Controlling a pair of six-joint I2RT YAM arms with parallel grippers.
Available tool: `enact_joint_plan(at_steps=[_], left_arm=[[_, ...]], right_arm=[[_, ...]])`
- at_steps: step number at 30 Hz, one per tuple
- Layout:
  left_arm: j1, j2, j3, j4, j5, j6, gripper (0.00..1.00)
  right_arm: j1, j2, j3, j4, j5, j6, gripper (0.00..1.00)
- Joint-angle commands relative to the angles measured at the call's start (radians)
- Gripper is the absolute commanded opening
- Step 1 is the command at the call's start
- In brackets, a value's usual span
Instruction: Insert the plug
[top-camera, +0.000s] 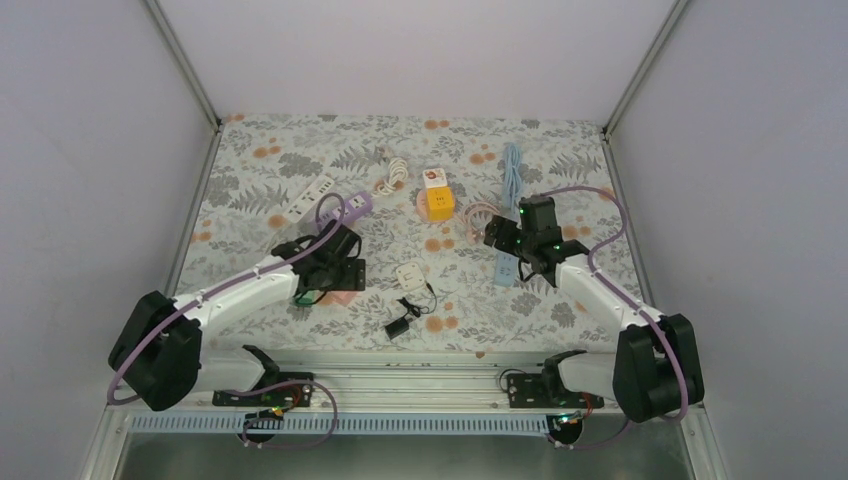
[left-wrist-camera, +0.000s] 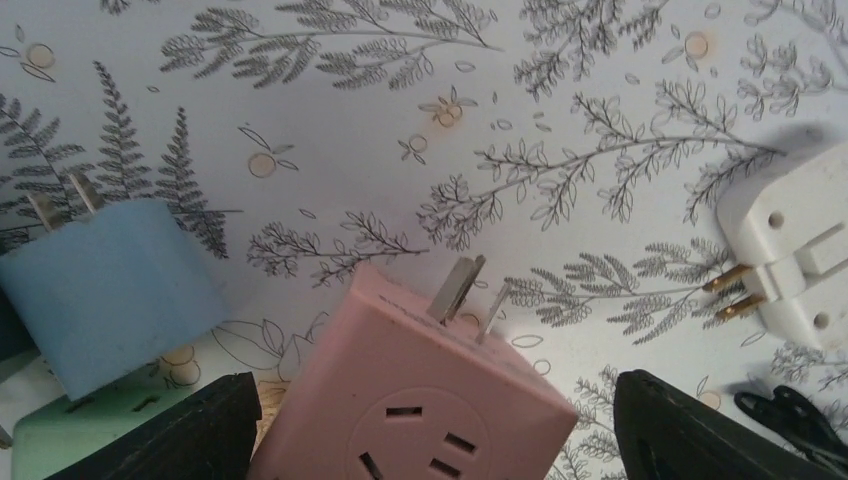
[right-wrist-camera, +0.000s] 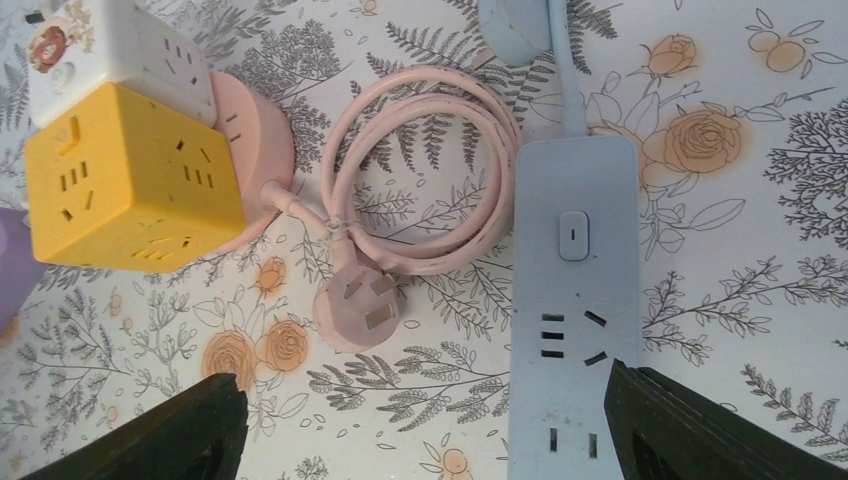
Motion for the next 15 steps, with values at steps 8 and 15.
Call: enact_joint_plan(at_steps=[8,15], left_arm=[[-0.071,0.024,-0.046,-0.001,-0.014,-0.017,0.79],[-0.099,0.039,-0.004,-0.021,-0.062,-0.008,0.61]], right_arm=[[0.017,-0.025,0.01,0.038,-0.028,0.01,0.92],[0.019,-0.039,0.008,0.055,-0.065,-0.004,0.92]])
